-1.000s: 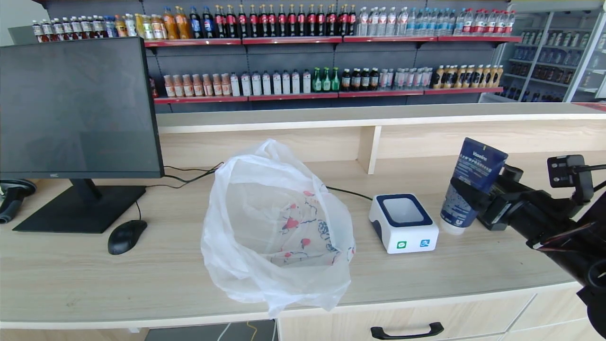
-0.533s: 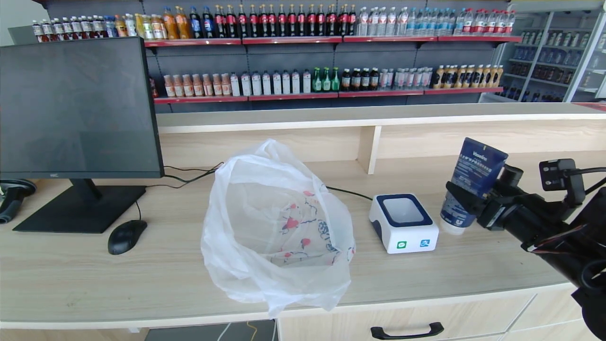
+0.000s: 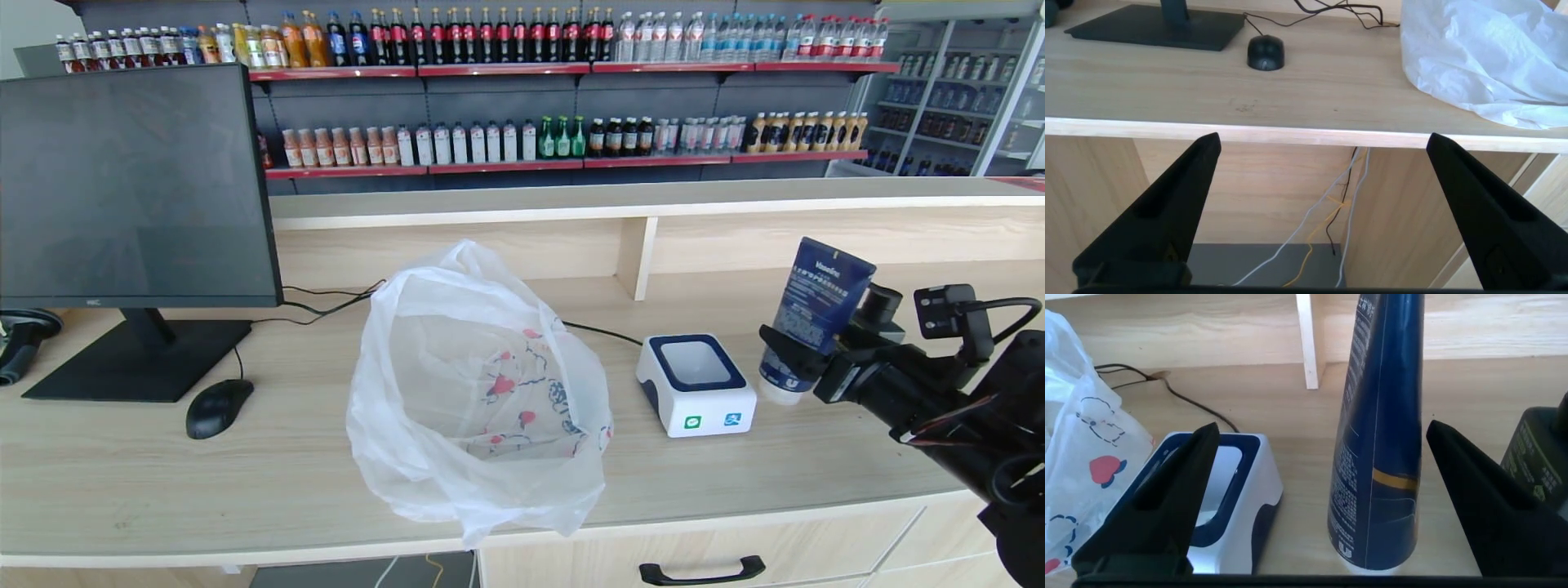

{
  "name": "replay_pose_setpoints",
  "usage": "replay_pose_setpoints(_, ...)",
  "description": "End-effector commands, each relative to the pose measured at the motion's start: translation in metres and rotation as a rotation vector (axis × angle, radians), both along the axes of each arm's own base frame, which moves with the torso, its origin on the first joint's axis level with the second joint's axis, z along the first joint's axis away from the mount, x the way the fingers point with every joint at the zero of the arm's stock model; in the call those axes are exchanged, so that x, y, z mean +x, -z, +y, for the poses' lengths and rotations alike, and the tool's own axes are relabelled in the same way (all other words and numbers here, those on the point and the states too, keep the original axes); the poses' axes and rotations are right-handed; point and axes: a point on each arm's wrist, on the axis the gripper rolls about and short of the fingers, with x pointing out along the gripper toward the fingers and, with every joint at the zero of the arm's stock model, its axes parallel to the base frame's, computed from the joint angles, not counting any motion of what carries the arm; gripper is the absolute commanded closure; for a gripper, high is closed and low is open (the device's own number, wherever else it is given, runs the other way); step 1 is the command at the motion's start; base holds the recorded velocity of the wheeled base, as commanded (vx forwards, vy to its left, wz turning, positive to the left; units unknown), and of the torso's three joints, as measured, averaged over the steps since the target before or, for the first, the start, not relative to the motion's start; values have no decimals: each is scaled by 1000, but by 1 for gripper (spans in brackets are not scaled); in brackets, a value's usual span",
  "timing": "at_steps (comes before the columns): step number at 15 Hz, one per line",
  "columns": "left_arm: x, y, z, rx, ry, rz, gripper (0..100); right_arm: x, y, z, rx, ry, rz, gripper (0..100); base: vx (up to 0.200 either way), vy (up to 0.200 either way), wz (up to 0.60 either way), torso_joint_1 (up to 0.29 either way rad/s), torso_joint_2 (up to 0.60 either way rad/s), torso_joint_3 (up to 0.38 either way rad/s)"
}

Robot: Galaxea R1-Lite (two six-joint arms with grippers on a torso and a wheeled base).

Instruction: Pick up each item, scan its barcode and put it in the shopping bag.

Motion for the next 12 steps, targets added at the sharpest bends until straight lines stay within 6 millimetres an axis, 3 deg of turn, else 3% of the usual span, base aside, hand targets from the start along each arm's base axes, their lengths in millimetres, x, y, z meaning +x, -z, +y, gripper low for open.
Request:
replay_pose_setpoints(1,0,0,0,-1,-1,0,0,-1,2,2,-1,-8,8,0,0,0,0,0,0,0)
replay_pose_setpoints(12,0,0,0,1,-1,0,0,4,16,3,-7,-11,59,0,0,0,0,0,0,0)
